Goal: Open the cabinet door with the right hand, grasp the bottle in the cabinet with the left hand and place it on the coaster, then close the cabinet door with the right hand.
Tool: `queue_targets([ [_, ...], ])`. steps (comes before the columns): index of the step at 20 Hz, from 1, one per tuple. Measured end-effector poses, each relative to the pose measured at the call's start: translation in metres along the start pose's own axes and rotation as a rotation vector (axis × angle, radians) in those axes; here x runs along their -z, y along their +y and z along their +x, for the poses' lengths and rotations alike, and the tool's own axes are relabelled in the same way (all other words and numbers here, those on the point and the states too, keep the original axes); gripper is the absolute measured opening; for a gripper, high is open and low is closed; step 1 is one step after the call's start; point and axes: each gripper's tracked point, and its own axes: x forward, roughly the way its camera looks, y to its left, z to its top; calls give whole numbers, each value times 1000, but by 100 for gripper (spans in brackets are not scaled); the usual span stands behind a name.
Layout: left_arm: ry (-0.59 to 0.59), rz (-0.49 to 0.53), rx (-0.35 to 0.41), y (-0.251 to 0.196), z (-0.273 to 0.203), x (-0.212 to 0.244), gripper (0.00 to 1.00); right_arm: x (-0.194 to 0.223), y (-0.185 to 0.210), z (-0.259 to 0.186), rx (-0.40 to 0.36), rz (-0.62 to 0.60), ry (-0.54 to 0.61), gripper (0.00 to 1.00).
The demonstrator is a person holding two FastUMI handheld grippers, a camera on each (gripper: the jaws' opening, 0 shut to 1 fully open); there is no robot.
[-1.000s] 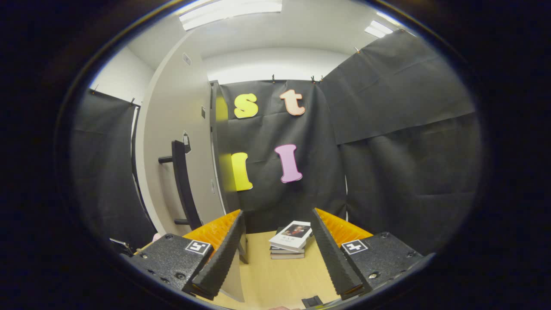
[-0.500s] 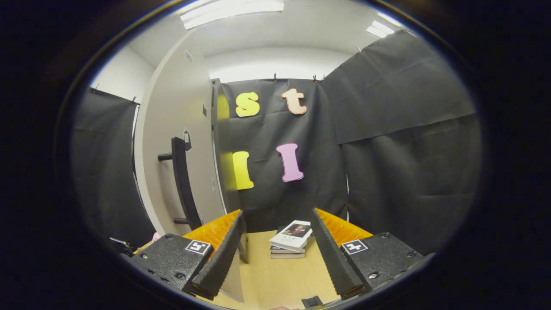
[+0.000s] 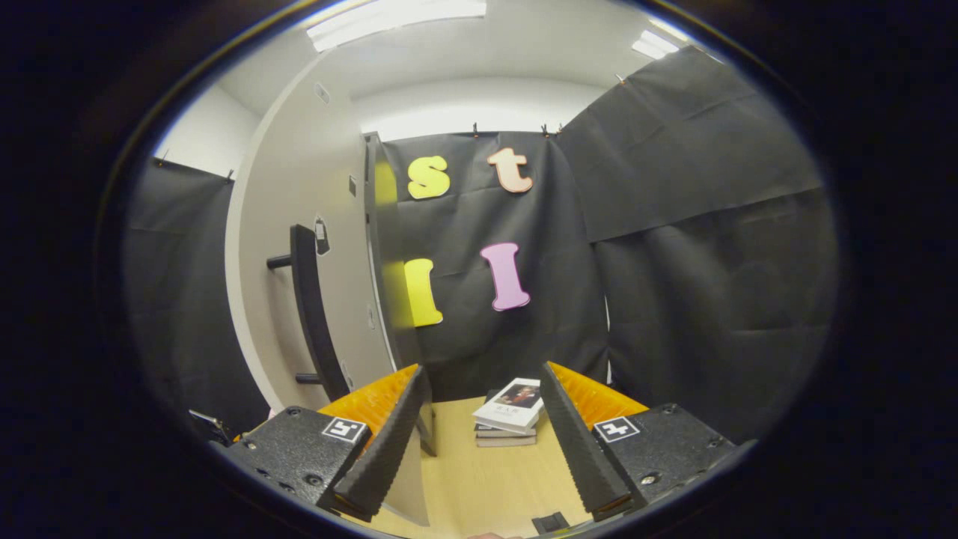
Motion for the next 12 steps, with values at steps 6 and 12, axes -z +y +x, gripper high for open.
queue_targets([
  [6,-63,-7,59,2,-21,-72,97,16,-1,6,25,-33,-2,96],
  [12,7,-57,218,-23,-35,-132,97,33,11,19,3,10,-7,95],
])
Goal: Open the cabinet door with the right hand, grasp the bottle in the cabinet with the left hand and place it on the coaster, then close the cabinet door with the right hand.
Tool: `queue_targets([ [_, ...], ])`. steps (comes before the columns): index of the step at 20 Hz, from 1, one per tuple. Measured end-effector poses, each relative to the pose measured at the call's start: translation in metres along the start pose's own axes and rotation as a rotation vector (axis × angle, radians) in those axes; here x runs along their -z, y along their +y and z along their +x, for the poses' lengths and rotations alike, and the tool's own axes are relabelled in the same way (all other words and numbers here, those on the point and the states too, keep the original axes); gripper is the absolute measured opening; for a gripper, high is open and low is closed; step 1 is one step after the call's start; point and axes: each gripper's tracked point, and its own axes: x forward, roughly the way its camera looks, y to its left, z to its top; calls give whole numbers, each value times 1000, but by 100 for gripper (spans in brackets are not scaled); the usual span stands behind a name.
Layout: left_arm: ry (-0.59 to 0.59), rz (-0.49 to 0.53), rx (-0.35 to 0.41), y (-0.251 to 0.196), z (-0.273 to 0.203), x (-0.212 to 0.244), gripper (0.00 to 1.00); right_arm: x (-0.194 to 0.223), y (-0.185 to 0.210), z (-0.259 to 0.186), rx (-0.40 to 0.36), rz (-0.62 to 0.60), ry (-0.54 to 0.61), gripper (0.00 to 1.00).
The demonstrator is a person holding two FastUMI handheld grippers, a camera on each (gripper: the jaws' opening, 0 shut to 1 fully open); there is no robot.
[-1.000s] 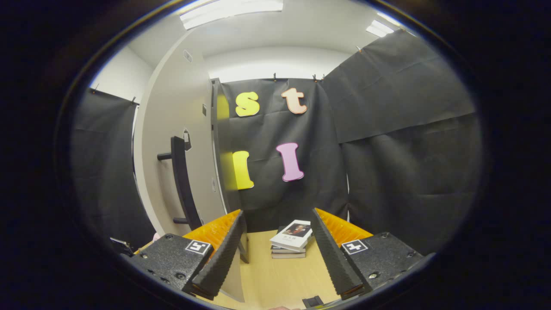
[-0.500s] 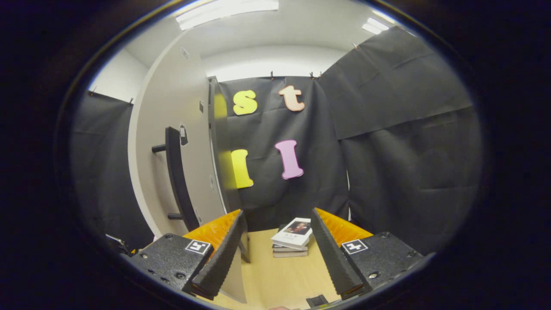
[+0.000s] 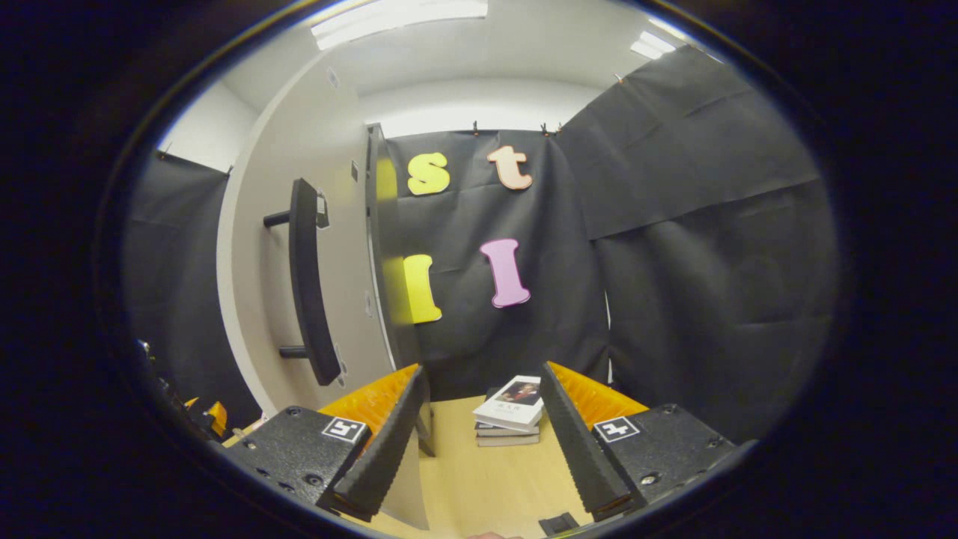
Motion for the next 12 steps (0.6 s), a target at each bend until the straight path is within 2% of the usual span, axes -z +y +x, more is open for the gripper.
queue_targets([
  [4,-19,-28,44,-6,0,-38,97,12,8,19,-31,-1,9,96],
  [6,-14,-27,52,-9,1,-39,97,11,14,26,-40,-17,11,95],
  [10,1,-29,59,-13,-2,-40,95,8,40,29,-108,-58,23,95],
  [12,9,-32,57,-13,-2,-39,95,6,43,28,-109,-91,22,95],
])
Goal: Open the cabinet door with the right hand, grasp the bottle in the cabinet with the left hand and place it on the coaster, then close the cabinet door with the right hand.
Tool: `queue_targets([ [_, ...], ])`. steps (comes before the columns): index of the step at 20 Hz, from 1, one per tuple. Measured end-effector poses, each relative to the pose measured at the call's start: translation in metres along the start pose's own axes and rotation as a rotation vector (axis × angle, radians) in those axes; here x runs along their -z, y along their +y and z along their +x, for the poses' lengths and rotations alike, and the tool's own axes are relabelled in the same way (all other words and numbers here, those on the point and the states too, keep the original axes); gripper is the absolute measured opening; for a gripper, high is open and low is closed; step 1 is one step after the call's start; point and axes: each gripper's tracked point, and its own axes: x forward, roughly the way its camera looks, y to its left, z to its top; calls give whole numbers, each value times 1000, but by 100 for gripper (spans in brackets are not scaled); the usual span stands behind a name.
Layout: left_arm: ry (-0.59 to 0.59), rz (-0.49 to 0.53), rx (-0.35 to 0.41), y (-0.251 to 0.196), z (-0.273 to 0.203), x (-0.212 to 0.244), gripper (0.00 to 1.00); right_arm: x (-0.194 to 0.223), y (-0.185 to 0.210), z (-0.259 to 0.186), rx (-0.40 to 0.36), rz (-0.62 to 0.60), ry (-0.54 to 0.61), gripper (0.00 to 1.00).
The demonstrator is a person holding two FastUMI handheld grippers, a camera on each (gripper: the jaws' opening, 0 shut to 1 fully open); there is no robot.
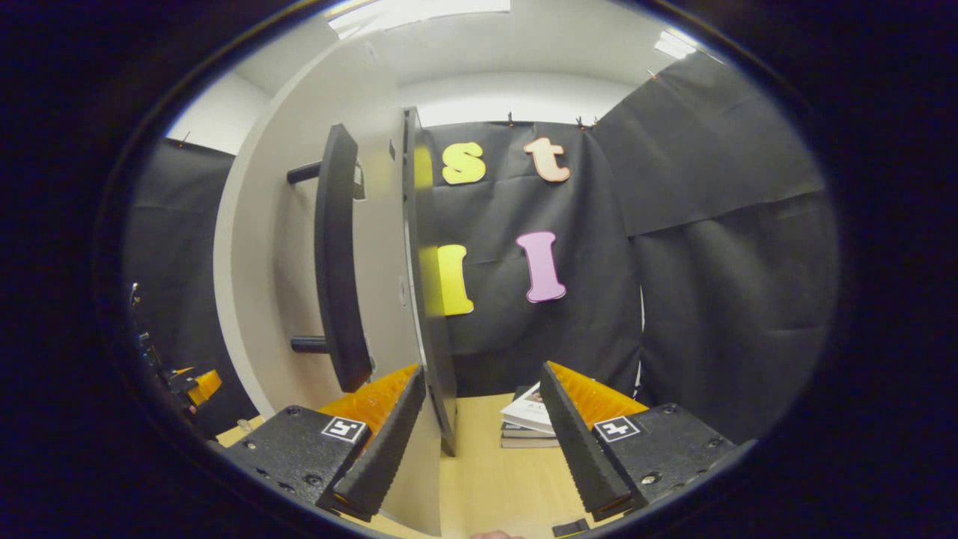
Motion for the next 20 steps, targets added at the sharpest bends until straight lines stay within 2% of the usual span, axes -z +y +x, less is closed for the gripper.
queue_targets([
  [3,-22,-7,13,-6,-1,-7,95,-2,-15,-11,43,-37,18,95],
  [5,-31,-1,34,-14,0,-9,95,-12,-24,-21,60,-18,5,96],
  [12,-35,16,105,-35,0,-9,95,-49,2,-21,-30,49,-80,94],
  [14,-45,23,110,-36,0,-10,95,-48,2,-21,-34,43,-74,94],
  [15,-44,24,115,-37,0,-9,95,-49,0,-22,-28,37,-79,88],
  [16,-40,18,122,-38,1,-6,95,-50,0,-23,-23,26,-78,94],
  [20,-31,16,118,-33,-1,-4,95,-62,22,-26,-62,-25,-107,93],
])
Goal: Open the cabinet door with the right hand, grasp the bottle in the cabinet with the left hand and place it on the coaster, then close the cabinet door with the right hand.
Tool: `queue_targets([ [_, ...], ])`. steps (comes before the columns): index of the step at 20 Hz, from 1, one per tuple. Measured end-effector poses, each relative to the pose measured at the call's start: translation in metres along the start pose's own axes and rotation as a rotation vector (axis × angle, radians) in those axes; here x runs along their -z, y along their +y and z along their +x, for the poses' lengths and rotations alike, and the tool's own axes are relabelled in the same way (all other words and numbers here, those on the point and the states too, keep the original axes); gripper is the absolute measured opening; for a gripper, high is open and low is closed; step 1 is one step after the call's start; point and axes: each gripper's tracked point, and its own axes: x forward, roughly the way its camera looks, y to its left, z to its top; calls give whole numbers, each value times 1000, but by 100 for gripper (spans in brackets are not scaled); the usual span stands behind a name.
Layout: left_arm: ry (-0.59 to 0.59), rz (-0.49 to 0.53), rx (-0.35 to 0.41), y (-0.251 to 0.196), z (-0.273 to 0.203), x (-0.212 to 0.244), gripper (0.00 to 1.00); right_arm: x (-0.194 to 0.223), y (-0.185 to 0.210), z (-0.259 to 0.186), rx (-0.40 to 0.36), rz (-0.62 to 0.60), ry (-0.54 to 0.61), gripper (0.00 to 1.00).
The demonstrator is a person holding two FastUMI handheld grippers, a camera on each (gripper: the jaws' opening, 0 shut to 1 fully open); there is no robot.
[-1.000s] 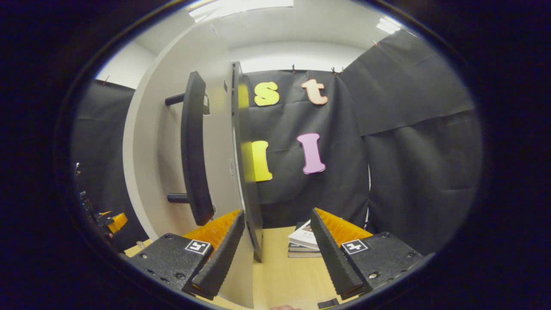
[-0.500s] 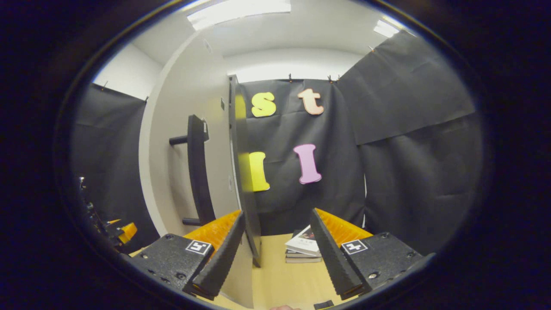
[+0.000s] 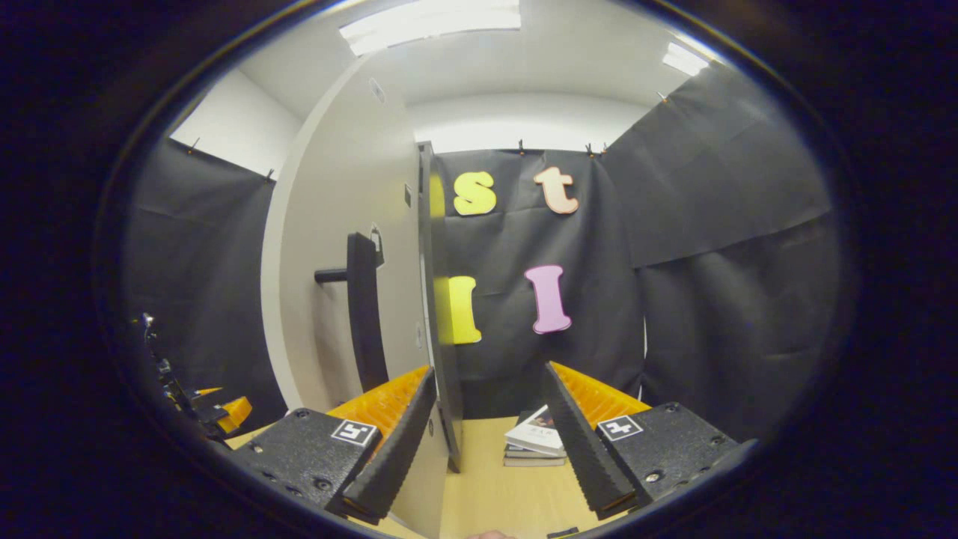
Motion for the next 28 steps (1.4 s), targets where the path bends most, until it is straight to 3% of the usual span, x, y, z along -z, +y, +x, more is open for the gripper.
queue_targets([
  [7,-7,-11,-10,4,-12,4,95,9,83,9,-214,-11,44,93],
  [15,19,0,-4,7,-29,18,95,10,149,35,-347,-17,81,93],
  [21,2,55,-21,21,-32,19,95,24,215,82,-461,-31,91,93],
  [22,3,57,-26,25,-31,19,95,28,231,91,-492,-32,94,89],
  [24,3,59,-35,31,-28,19,95,34,264,108,-549,-7,95,94],
  [26,9,51,-36,33,-27,22,95,34,289,130,-563,9,83,94],
  [27,13,45,-38,34,-26,24,95,33,300,142,-554,-5,71,89],
  [28,19,42,-41,35,-26,26,95,33,308,151,-540,-25,60,94],
])
